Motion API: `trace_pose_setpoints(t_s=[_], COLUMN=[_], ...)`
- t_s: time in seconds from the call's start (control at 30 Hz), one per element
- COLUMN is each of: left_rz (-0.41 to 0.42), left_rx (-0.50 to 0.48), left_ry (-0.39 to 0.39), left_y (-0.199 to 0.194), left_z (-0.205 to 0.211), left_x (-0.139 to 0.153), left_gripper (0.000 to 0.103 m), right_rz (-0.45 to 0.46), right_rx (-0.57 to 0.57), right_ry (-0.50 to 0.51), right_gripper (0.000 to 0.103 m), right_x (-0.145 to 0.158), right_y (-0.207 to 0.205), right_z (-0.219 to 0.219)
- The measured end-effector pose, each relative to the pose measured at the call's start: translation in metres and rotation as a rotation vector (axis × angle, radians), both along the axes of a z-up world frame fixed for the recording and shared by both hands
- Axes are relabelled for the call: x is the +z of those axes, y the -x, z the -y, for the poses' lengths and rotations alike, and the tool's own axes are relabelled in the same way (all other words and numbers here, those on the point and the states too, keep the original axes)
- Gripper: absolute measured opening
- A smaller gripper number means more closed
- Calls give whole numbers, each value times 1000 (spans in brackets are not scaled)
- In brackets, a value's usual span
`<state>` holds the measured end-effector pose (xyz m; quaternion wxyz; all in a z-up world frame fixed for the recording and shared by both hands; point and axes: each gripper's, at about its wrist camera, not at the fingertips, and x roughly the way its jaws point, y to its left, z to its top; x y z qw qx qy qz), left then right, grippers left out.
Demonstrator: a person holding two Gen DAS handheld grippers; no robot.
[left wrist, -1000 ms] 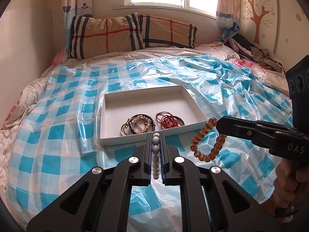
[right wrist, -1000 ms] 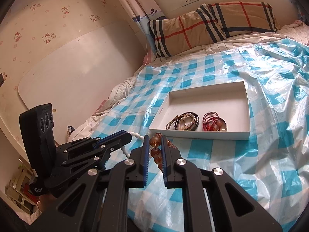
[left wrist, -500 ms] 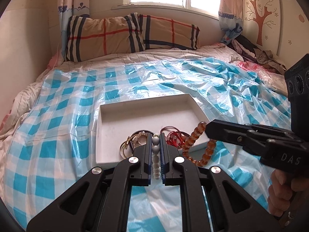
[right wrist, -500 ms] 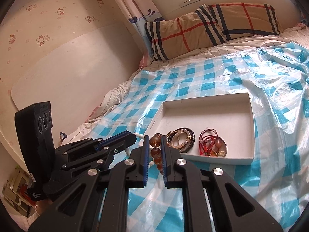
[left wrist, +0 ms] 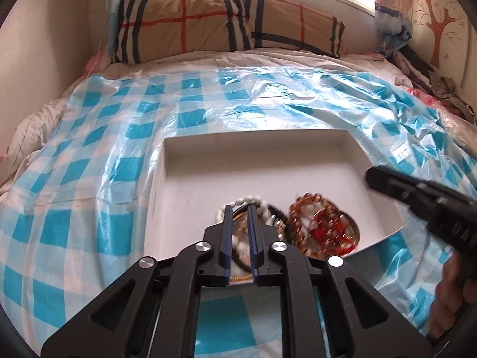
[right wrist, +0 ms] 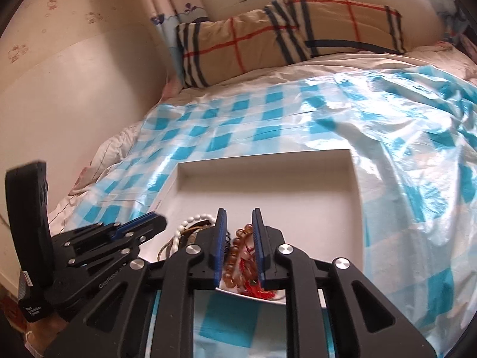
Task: Organize jewelry
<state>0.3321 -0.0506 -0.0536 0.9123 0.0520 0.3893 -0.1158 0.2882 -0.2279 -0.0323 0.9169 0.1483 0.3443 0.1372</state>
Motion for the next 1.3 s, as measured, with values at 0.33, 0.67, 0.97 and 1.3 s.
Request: trace_pose_setpoints(t_s=[0.33,0.67,0.97,1.3], left_rz=[5,65,72,126], left_rx=[6,23,32,30], left_ry=[-61,-71,-29,35], left_y=[102,228,290,321], left_z=[-16,-26,-27,-39], left_x=[28,63,48,41], left_gripper=[57,79,87,95], right_rz=[68,286,176,142], right_rx=[29,61,41,-145], right_ry=[123,181,223,224], right_gripper=[41,63,78,81], right_x=[43,120,75,18], right_y=[106,253,301,324], right_z=[2,38,7,-25])
